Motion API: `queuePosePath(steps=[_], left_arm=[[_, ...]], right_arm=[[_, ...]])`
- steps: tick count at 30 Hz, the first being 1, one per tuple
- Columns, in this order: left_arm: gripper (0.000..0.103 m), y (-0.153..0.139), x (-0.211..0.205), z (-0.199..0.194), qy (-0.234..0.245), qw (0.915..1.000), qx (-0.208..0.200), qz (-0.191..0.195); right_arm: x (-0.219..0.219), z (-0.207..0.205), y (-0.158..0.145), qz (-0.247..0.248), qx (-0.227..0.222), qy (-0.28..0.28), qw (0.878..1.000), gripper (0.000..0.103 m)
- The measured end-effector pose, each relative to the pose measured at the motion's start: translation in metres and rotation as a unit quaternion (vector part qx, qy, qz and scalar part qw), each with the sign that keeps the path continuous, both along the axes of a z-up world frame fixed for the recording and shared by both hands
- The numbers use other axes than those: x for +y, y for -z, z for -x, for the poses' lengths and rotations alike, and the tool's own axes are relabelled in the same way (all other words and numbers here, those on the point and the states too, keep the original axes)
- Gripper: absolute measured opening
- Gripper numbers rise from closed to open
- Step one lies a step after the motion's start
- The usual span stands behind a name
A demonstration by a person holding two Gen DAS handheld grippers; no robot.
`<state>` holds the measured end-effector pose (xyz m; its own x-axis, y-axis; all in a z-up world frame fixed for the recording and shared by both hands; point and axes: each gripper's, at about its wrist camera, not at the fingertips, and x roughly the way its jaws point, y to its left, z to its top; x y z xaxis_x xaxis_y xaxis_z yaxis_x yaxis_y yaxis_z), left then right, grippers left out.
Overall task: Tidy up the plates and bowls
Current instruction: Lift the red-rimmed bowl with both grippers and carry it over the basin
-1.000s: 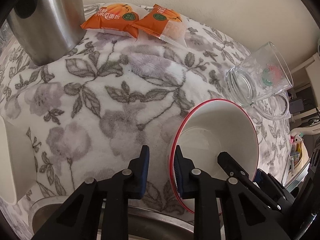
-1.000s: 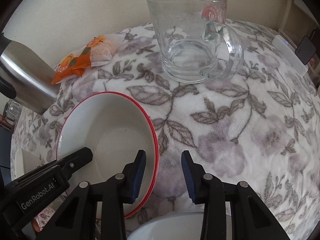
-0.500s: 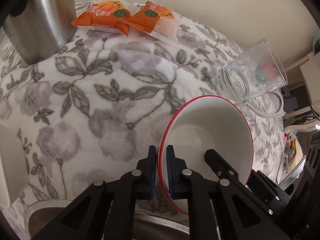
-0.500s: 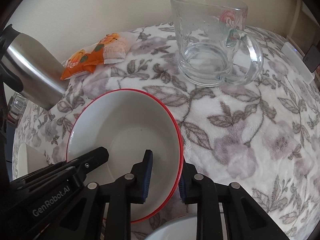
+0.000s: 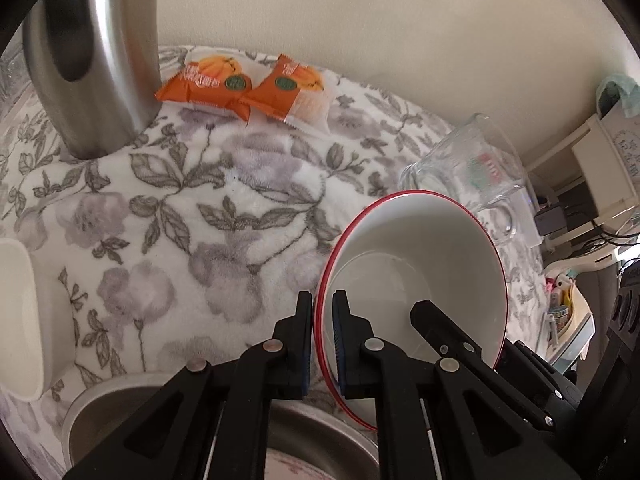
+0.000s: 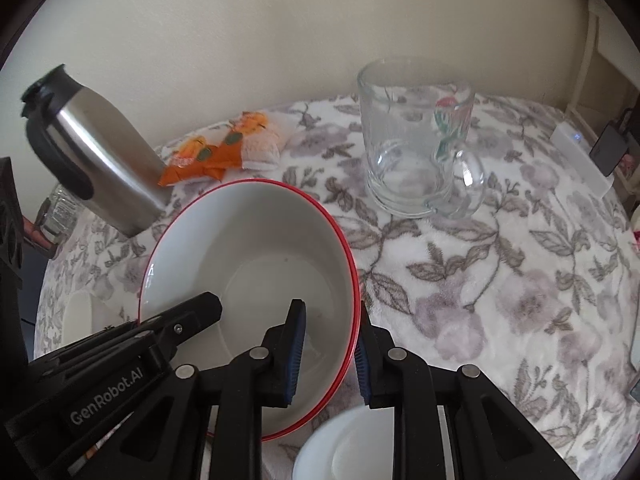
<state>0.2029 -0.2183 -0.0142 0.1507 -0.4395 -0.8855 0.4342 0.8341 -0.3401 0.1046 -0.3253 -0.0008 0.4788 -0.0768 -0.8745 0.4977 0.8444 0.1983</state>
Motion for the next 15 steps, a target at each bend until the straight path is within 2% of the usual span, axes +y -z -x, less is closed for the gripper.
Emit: queuePosePath(steps=[5, 9, 15], left_arm=[[0.01, -0.018, 0.013, 0.019, -0.009, 0.9999, -0.002, 0.008], [0.01, -0.03, 0.025, 0.036, -0.011, 0.9996, -0.024, 0.001], [0.01, -0.041, 0.047, 0.059, -0.02, 0.9991, -0.036, 0.011]], right_arm=[[0.015, 0.02, -0.017, 0.007, -0.016, 0.0, 1.0, 0.025], [0.028, 0.035, -0.023, -0.001, -0.03, -0.006, 1.0, 0.025], [0.053, 0.055, -0.04, 0.025, -0.041, -0.008, 0.999, 0.025]])
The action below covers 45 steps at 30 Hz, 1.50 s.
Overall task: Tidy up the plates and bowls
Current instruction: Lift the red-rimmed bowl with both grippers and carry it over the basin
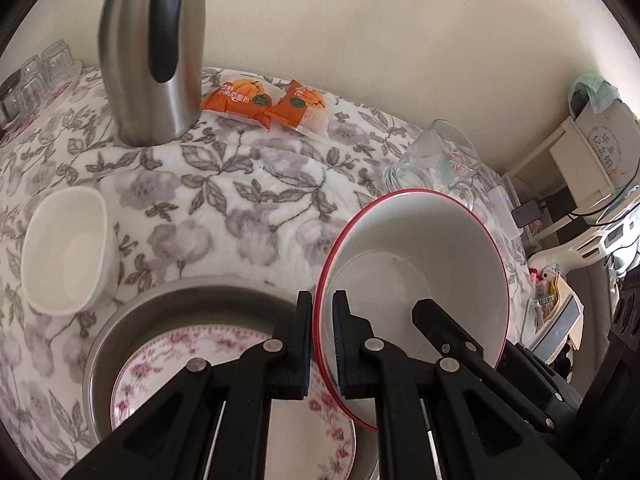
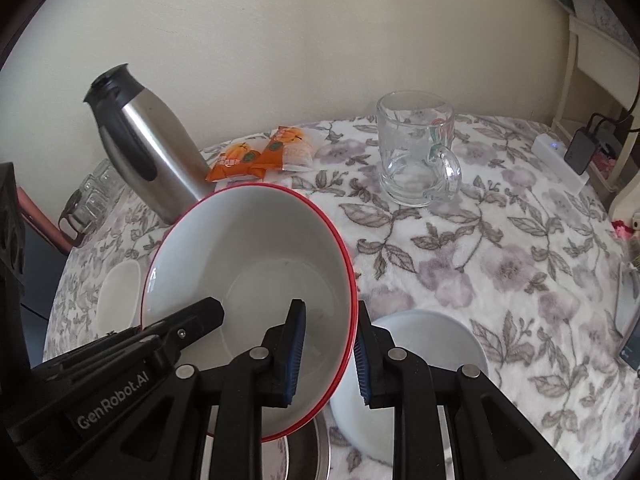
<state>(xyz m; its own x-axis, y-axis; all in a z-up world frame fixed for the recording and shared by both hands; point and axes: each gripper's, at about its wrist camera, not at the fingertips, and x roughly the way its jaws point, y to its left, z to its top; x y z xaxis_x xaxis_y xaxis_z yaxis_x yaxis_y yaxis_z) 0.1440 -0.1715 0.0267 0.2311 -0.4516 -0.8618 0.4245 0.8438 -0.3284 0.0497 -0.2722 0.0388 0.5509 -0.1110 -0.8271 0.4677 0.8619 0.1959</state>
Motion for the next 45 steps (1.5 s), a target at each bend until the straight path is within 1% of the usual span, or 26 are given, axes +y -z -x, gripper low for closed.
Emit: queuePosePath(steps=[5, 11, 15, 19, 23, 25, 28, 32, 40, 45], left_arm=[[0.01, -0.01, 0.02, 0.017, -0.009, 0.9998, -0.018, 0.007], [0.01, -0.019, 0.039, 0.04, -0.008, 0.9994, -0.031, 0.014], [0.01, -0.025, 0.054, 0.054, -0.008, 0.9989, -0.039, 0.023], [0.01, -0.035, 0.062, 0.071, -0.002, 0.998, -0.061, 0.018], [0.01, -0.043, 0.072, 0.085, 0.0, 0.9969, -0.074, 0.027], [0.01, -0.045, 0.077, 0.089, 0.0, 0.9968, -0.072, 0.035], [0.01, -0.046, 0.085, 0.093, -0.004, 0.9967, -0.067, 0.046], [0.01, -0.048, 0.1, 0.097, -0.02, 0.9963, -0.065, 0.053], [0.01, -0.049, 0.128, 0.088, -0.048, 0.9955, -0.06, 0.055], [0.01, -0.046, 0.143, 0.08, -0.061, 0.9951, -0.049, 0.06]], right_arm=[[0.018, 0.018, -0.009, -0.006, -0.02, 0.0, 1.0, 0.025], [0.037, 0.041, -0.017, 0.003, -0.038, 0.006, 0.999, 0.025], [0.047, 0.057, -0.023, -0.008, -0.057, 0.007, 0.998, 0.025], [0.06, 0.069, -0.03, 0.003, -0.062, 0.013, 0.998, 0.025], [0.068, 0.083, -0.039, 0.009, -0.074, 0.016, 0.997, 0.025], [0.073, 0.088, -0.043, 0.018, -0.076, 0.015, 0.997, 0.025], [0.078, 0.094, -0.046, 0.015, -0.082, 0.015, 0.996, 0.025], [0.092, 0.093, -0.05, 0.023, -0.083, 0.001, 0.996, 0.025], [0.118, 0.082, -0.05, 0.023, -0.086, -0.021, 0.996, 0.025], [0.128, 0.075, -0.049, 0.011, -0.089, -0.028, 0.996, 0.025]])
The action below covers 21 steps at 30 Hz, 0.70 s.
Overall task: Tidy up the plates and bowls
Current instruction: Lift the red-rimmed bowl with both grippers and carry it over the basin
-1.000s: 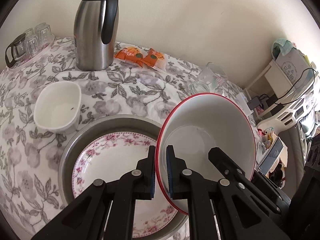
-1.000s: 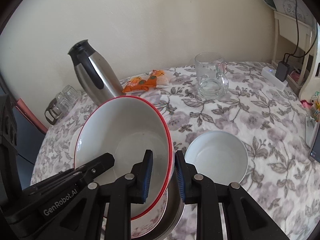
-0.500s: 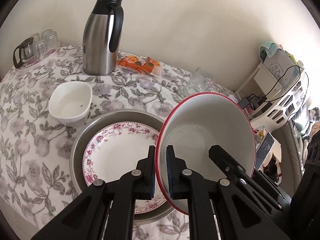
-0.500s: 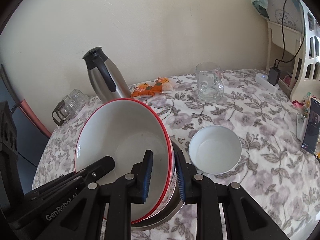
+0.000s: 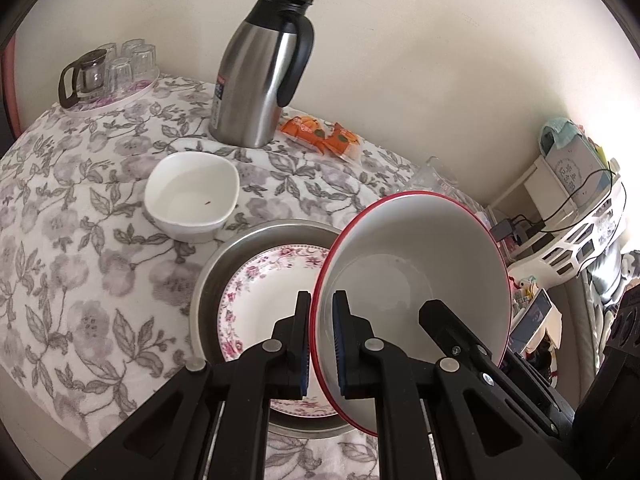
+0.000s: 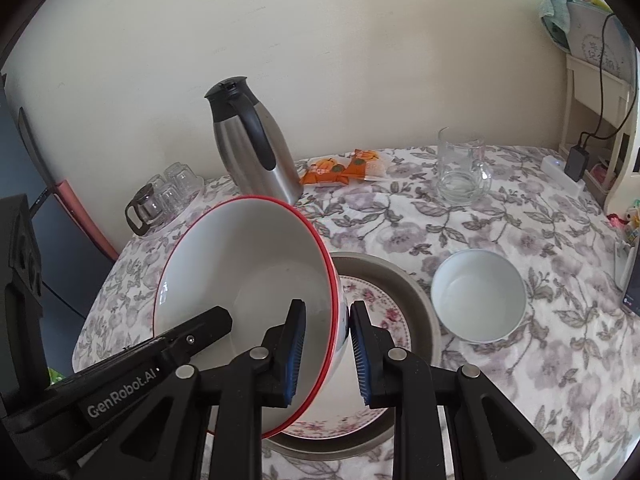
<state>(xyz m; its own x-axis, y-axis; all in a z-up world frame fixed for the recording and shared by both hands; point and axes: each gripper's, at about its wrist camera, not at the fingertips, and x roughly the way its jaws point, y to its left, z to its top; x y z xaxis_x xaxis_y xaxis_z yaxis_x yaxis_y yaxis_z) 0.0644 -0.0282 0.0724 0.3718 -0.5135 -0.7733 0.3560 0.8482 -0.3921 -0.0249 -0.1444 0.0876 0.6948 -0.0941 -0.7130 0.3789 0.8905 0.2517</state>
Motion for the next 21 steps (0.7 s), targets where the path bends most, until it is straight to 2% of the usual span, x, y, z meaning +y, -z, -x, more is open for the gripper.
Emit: queuePosePath(steps=[10, 21], left_arm=[[0.01, 0.009, 0.025, -0.015, -0.029, 0.9992, 0.021, 0.015], [0.01, 0.033, 0.018, -0.026, -0.026, 0.998, 0.057, 0.007]], right_arm=[[0.017, -0.017, 0.013, -0.011, 0.015, -0.013, 1.0, 0.025], [0.008, -0.027, 0.042, -0.02, 0.058, -0.004, 0.998, 0.025]])
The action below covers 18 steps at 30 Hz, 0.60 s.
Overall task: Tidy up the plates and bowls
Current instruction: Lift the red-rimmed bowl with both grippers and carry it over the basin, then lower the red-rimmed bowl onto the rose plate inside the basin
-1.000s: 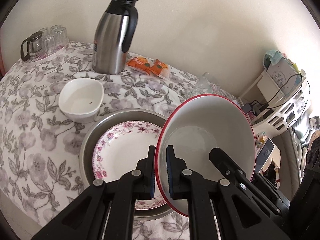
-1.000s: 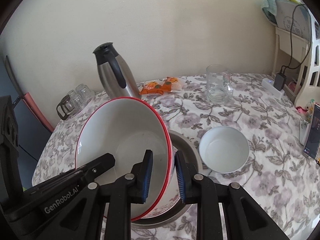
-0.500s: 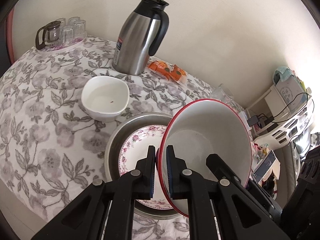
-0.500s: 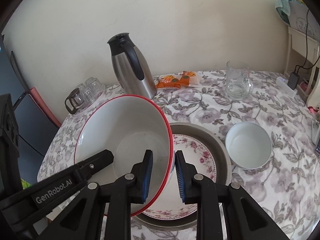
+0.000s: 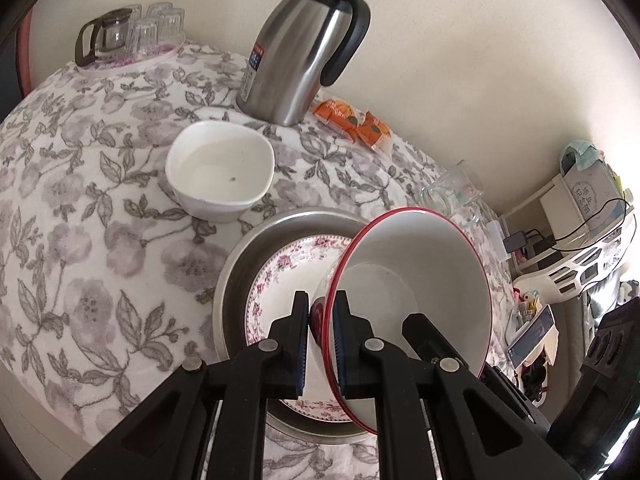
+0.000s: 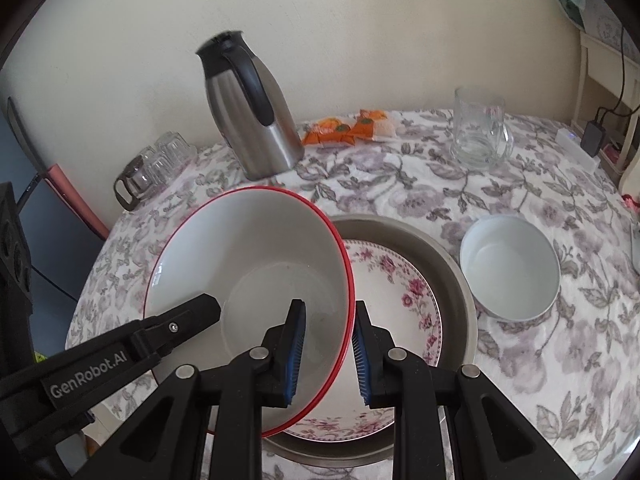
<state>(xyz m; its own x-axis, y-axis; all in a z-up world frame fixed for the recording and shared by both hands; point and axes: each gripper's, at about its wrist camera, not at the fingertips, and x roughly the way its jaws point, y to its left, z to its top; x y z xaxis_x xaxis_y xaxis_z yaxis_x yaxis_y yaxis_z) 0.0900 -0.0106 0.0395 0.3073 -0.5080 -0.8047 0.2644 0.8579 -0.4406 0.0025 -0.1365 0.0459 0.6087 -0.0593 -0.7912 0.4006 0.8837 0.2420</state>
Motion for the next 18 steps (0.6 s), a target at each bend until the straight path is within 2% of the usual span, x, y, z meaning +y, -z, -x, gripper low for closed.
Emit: queuePosePath(steps=[4, 18], left_arm=[[0.01, 0.016, -0.008, -0.004, 0.005, 0.9997, 0.021, -0.014], [0.01, 0.045, -0.025, -0.012, 0.014, 0.9979, 0.055, -0.032]], right_arm=[[-0.005, -0.003, 0.015, -0.004, 0.021, 0.006, 1.0, 0.025], [-0.022, -0.006, 0.046, -0.03, 0.053, 0.022, 0.998, 0.025]])
